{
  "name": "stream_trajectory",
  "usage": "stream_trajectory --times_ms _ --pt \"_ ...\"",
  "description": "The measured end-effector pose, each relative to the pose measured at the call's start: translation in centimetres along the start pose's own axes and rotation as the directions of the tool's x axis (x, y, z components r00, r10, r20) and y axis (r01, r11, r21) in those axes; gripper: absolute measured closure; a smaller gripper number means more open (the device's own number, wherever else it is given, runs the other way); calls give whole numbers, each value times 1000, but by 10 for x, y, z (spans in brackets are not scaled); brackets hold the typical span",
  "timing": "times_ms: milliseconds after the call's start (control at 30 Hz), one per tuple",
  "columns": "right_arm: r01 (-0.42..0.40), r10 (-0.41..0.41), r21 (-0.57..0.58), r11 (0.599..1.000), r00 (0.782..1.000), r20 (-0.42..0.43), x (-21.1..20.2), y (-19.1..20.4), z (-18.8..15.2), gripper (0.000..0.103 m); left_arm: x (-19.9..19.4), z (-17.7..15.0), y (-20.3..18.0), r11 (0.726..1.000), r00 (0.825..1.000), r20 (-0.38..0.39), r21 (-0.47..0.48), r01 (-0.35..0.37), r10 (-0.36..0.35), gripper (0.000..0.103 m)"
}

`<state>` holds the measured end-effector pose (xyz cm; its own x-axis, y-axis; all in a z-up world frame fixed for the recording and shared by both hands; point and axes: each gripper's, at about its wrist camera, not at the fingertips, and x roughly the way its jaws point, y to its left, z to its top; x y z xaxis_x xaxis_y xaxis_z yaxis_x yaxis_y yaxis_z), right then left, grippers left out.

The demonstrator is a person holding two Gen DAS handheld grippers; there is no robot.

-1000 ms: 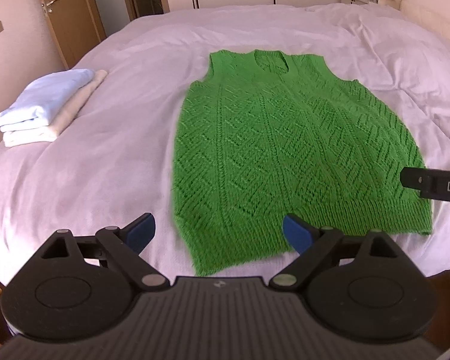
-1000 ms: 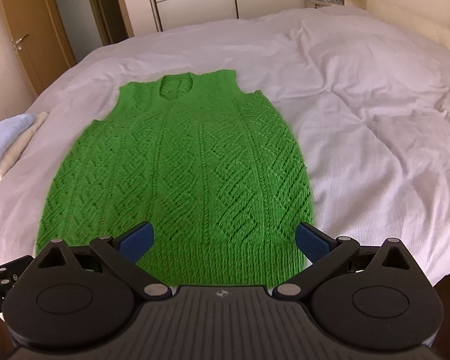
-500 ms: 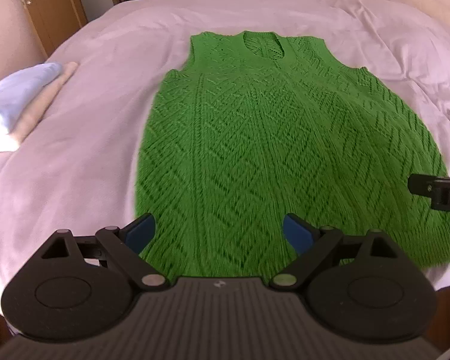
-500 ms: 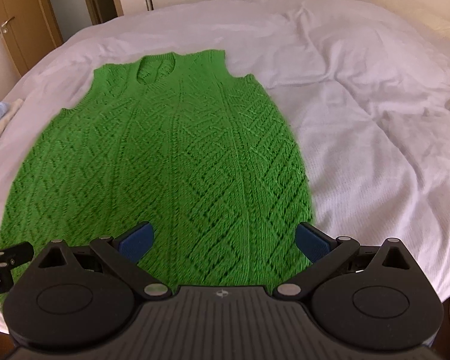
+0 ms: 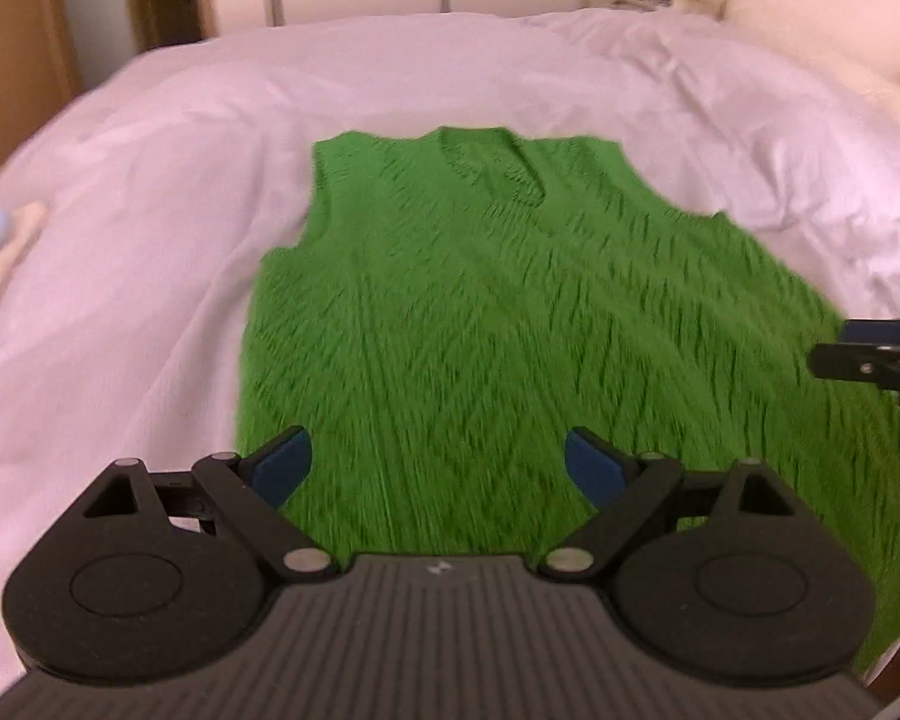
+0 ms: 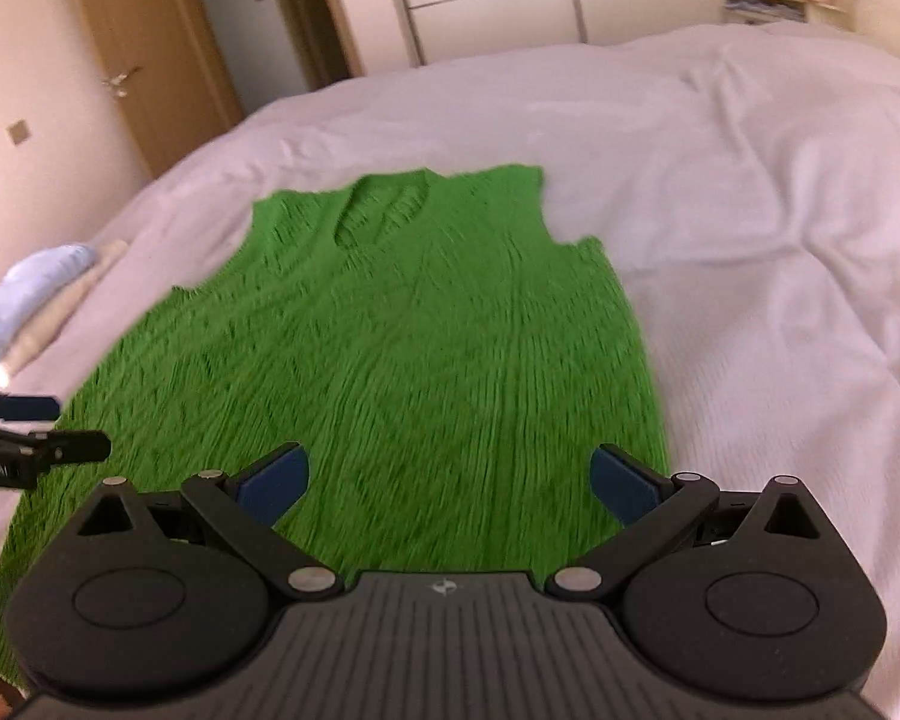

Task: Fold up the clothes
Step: 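Grasp the vest hem with the left gripper while the right gripper grasps the hem's other corner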

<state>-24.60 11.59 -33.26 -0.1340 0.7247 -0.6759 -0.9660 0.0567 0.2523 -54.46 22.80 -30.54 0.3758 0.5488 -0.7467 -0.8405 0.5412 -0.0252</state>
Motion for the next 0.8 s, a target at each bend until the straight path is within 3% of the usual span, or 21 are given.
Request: stream_trajectory --times_ms 67,133,200,267,433,500,800 --pt "-37 37 -16 999 999 -7 12 -8 13 14 13 12 14 999 999 5 18 49 -49 21" --pt "-73 72 -34 997 997 -19 26 -17 28 19 29 24 27 996 997 9 49 80 -81 23" --pt "-97 96 -55 994 995 -30 41 -24 42 23 46 36 41 992 994 4 64 113 -113 40" --pt "-120 117 -69 990 992 -42 58 -33 55 37 64 49 57 987 988 -4 50 155 -155 45" --pt "-190 183 -80 979 980 -83 105 -63 94 49 110 87 102 967 967 32 -32 254 -253 45" --pt "-194 190 -54 980 980 -64 120 -74 111 49 127 104 117 959 962 55 -74 272 -268 36" --pt "-208 209 56 977 978 -11 190 -115 180 48 200 156 165 892 928 86 -259 372 -362 26"
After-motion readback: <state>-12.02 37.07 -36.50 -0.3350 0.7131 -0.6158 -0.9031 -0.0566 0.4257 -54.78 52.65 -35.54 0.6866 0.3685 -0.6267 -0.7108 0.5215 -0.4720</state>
